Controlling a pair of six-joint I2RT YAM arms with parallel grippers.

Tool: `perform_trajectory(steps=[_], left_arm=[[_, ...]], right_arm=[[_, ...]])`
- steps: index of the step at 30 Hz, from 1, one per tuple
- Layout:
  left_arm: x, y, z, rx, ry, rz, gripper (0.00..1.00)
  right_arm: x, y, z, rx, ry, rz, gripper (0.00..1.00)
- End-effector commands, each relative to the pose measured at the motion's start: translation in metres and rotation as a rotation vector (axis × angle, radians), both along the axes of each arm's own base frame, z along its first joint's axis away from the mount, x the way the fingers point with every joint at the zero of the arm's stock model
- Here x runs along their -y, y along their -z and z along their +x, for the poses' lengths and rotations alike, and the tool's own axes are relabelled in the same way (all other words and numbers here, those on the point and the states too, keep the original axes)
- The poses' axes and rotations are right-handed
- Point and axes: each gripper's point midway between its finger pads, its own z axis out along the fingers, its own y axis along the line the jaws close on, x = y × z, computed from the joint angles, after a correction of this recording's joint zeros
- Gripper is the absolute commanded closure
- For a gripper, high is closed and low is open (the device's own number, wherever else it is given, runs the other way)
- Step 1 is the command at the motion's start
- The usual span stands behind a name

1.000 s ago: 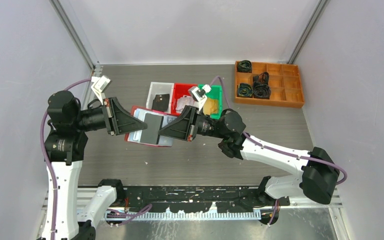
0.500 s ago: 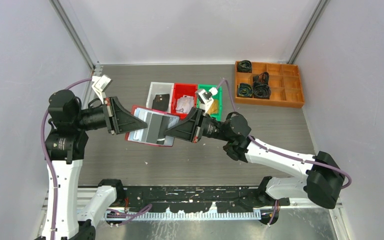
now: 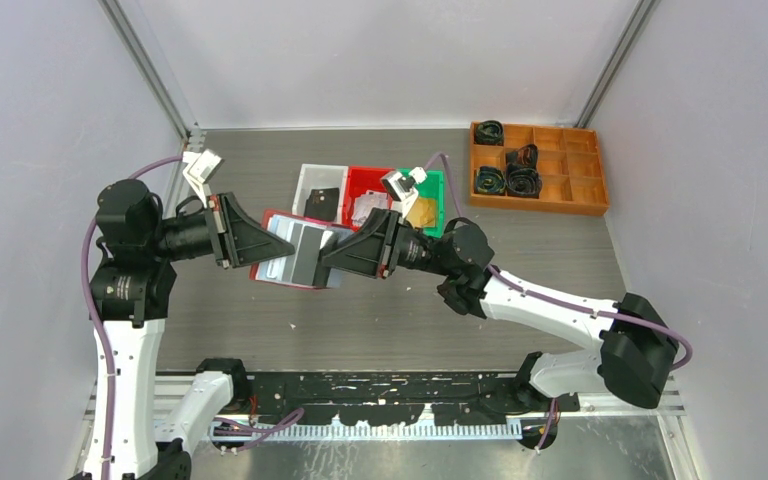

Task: Take the credit cards out of the card holder
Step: Remove the credit card from the card holder.

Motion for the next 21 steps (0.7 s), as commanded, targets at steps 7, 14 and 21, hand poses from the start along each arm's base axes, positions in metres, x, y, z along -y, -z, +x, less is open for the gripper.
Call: perform_trajectory(steps=[7,14,21], left_arm=[[-0.001,-0.01,-0.013,0.109,0.024,0.032,0.98],[-0.003,-0.009,-0.012,0.158,0.006,0.073,0.99],[-0.004,-0.004,-0.014,0.163,0.009,0.085,1.0]], right_arm=[[0.014,-0.017,-0.003,0.051,0.032,0.043,0.99],[0.04,0.023,0.01,0.04,0.141,-0.124,0.99],[0.082,0.012,0.051,0.065,0.33,-0.208,0.99]])
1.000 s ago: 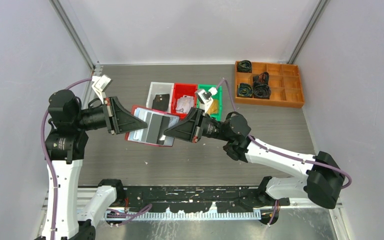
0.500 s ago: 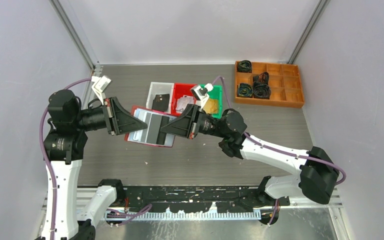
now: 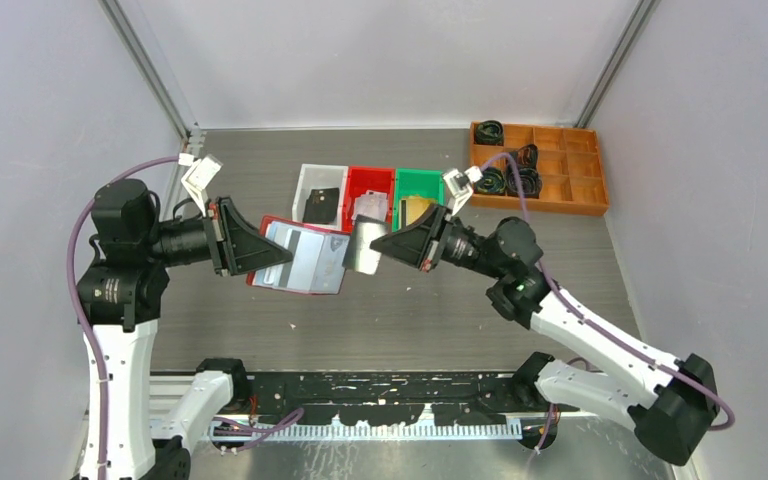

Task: Take the credit cards out of the card holder
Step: Remove the credit card from the card holder, then place the credit card in the storage box.

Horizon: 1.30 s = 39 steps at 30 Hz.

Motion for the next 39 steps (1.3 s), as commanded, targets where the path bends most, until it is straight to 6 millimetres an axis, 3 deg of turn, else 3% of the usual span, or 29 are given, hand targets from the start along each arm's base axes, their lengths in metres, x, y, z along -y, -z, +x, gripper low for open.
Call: perform_trajectory(steps=[1,3,6,11,17,24,25,30,39], left_arm=[[0.0,-0.007,-0.009,0.072,0.015,0.01,1.0],[0.0,-0.007,-0.013,0.082,0.019,0.014,1.0],[-0.001,-0.007,-0.017,0.095,0.022,0.022,1.0],[-0.002,-0.005,-0.022,0.096,0.013,0.031,1.0],[-0.002,-0.005,-0.022,0.098,0.005,0.034,1.0],[-0.003,0.002,-0.012,0.071,-0.023,0.042,1.0],[-0.003,0.005,-0.009,0.063,-0.029,0.042,1.0],[-0.003,0.012,-0.005,0.054,-0.033,0.041,1.0],[-0.003,0.013,-0.003,0.047,-0.027,0.046,1.0]], right_arm=[[0.022,-0.015,0.033,0.048,0.137,-0.073,0.99],[0.024,-0.014,0.064,0.032,0.196,-0.11,0.99],[0.011,0.004,0.123,-0.052,0.232,-0.185,0.99],[-0.025,0.052,0.206,-0.123,0.234,-0.313,0.99],[-0.069,0.11,0.272,-0.2,0.198,-0.377,0.99],[-0.108,0.154,0.309,-0.239,0.171,-0.428,0.99],[-0.114,0.169,0.314,-0.258,0.167,-0.445,0.99],[-0.135,0.198,0.327,-0.286,0.169,-0.495,0.98],[-0.149,0.216,0.328,-0.272,0.177,-0.523,0.85]])
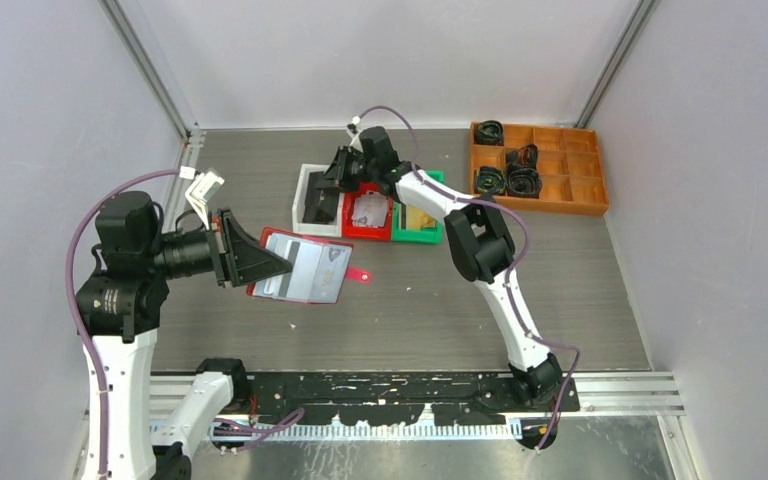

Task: Take the credit cards out of the card holder
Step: Place the credit card in the storage box, then place the card holder at the center of the board.

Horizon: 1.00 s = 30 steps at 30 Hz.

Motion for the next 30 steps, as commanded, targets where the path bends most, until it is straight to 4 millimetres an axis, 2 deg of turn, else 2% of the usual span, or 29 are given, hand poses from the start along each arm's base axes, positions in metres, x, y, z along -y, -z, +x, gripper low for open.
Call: perform_trajectory(steps=[1,6,10,12,15,20,23,30], left_arm=[[0.001,-0.008,0.002,0.054,0.014,-0.004,1.0],[0.001,-0.01,0.0,0.058,0.014,-0.005,1.0],[0.001,-0.013,-0.003,0.07,0.019,-0.004,1.0],[0.001,-0.014,-0.005,0.076,0.021,-0.002,1.0],[0.001,-0.013,-0.007,0.082,0.024,0.0,1.0],[0.0,-0.01,-0.007,0.086,0.029,0.007,1.0],[0.0,-0.005,-0.006,0.089,0.03,0.015,1.0],[-0.002,0.016,0.0,0.082,0.033,0.054,1.0]], right_arm=[[-0.007,-0.03,0.005,0.092,-0.001,0.014,0.82],[-0.002,-0.034,0.0,0.118,0.009,-0.043,0.67],[0.006,-0.051,-0.004,0.156,0.027,-0.081,0.55],[0.011,-0.067,-0.008,0.184,0.035,-0.078,0.51],[0.022,-0.105,-0.023,0.242,0.036,-0.052,0.46],[0.041,-0.174,-0.081,0.331,-0.049,0.095,0.39],[0.055,-0.2,-0.123,0.35,-0.113,0.2,0.38],[0.08,-0.215,-0.204,0.304,-0.224,0.408,0.33]])
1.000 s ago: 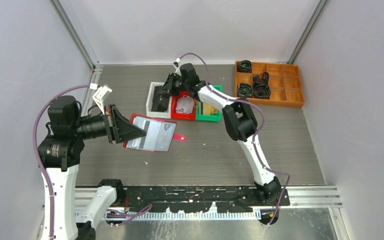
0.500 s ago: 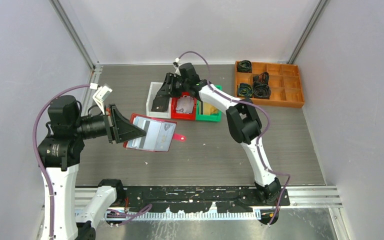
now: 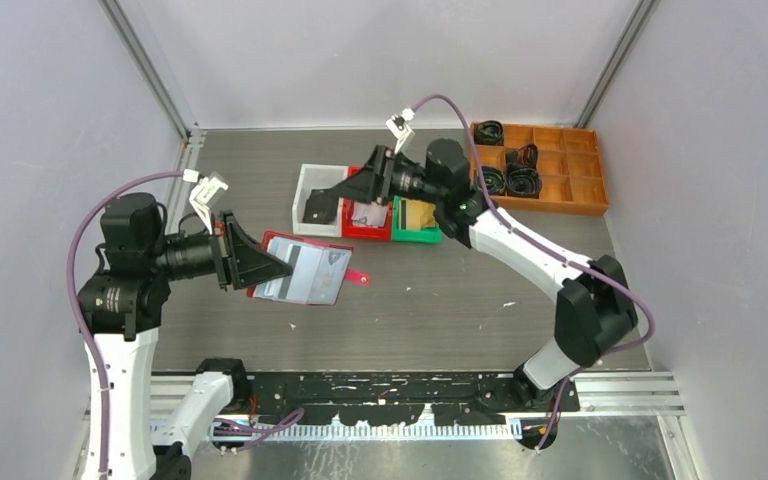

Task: Take the credit cards out of the card holder
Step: Place the card holder at the center of the board.

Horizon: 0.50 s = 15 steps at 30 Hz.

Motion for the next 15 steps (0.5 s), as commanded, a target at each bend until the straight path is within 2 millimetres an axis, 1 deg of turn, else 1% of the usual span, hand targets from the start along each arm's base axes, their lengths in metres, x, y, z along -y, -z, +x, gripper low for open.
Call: perform_trajectory(steps=[1,4,7,9,11,12,14,15], left_arm=[[-0.002,0.012,0.001,0.041,0.014,0.039,1.0],[-0.006,0.029,0.005,0.057,0.016,0.099,1.0],[-0.011,0.051,0.014,0.049,0.011,0.166,1.0],[-0.013,0.065,0.022,0.041,0.012,0.21,1.0],[-0.014,0.081,0.029,0.047,0.019,0.269,1.0],[-0.015,0.09,0.033,0.056,0.027,0.31,1.0],[-0.02,0.114,0.041,0.069,0.035,0.423,1.0],[-0.021,0.126,0.045,0.08,0.051,0.48,1.0]], right_arm=[[0.009,-0.023,-0.053,-0.006,-0.15,0.175,0.31],[0.02,-0.033,-0.079,-0.03,-0.207,0.249,0.28],[0.029,-0.045,-0.099,-0.06,-0.263,0.338,0.27],[0.03,-0.045,-0.11,-0.084,-0.294,0.372,0.27],[0.03,-0.035,-0.115,-0.112,-0.291,0.359,0.28],[0.029,-0.024,-0.116,-0.13,-0.281,0.339,0.28],[0.032,-0.009,-0.117,-0.14,-0.247,0.3,0.29],[0.033,0.001,-0.116,-0.152,-0.225,0.263,0.29]])
